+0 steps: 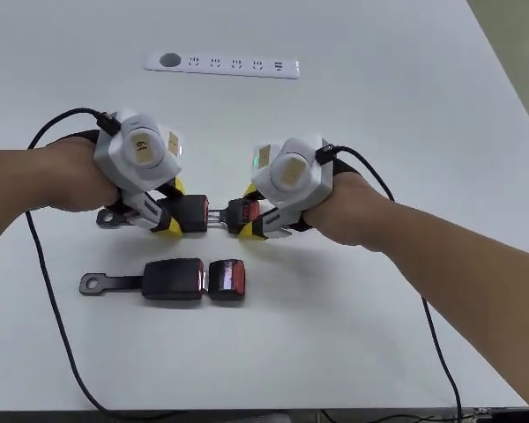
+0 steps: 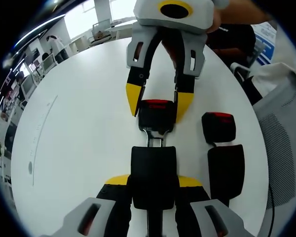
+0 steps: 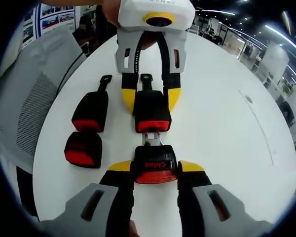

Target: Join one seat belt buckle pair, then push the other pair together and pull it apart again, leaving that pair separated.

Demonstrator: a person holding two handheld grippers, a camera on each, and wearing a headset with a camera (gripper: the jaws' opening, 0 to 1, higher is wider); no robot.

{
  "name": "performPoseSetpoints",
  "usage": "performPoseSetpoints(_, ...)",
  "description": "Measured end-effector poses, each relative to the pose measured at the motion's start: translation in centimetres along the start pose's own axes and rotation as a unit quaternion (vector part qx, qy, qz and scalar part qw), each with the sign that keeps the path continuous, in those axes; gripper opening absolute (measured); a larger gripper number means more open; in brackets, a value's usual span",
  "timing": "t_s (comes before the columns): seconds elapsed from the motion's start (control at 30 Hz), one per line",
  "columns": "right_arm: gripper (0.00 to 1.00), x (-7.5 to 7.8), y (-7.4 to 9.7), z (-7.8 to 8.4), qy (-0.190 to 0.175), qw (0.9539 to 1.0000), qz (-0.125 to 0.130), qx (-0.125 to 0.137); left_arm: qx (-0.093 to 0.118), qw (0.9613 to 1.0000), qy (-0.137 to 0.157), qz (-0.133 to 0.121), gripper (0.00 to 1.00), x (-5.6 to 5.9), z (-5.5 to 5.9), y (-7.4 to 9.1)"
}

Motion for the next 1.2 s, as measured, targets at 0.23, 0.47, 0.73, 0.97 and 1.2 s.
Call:
performPoseSetpoints(0.23, 0.31, 0.1, -0.3, 0.3, -0.010, 0.9997, -0.016, 0.013, -0.003, 0.9999, -0.009, 0.003, 0.33, 0.1, -0.1, 0.0)
performPoseSetpoints(0.47, 0.31, 0.2, -0.1, -0.2, -0.009, 0.9997, -0.022, 0.011, 0.003, 1.0000, -0.007, 0.006, 0.33, 0.8, -0.8, 0.5)
performPoseSetpoints(0.73, 0.30, 0.2, -0.5, -0.7, -0.005, 0.9997, -0.021, 0.006, 0.000, 1.0000, -0.004, 0.000, 0.32, 1.1, -1.0, 0.7)
performPoseSetpoints(0.97, 0.30, 0.1, -1.2, -1.4, -0.008, 0.9998, -0.019, 0.004, 0.000, 1.0000, -0.008, 0.006, 0.32, 0.6, -0.6, 0.4)
performPoseSetpoints(1.2, 0.30, 0.0, -1.1, -1.3, -0.011, 0.9997, -0.020, 0.005, 0.002, 1.0000, -0.007, 0.001, 0.32, 0.5, -0.4, 0.4)
Point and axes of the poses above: the centre of the closed fingertips' face, and the gripper's own axes: y roughly backward along the fingers, x roughly to its right, z roughly out of its underside, the point moved 5 cm from there along y, roughly backward along the fingers, and after that the axes turned 1 degree about x, right-handed, at the moved point
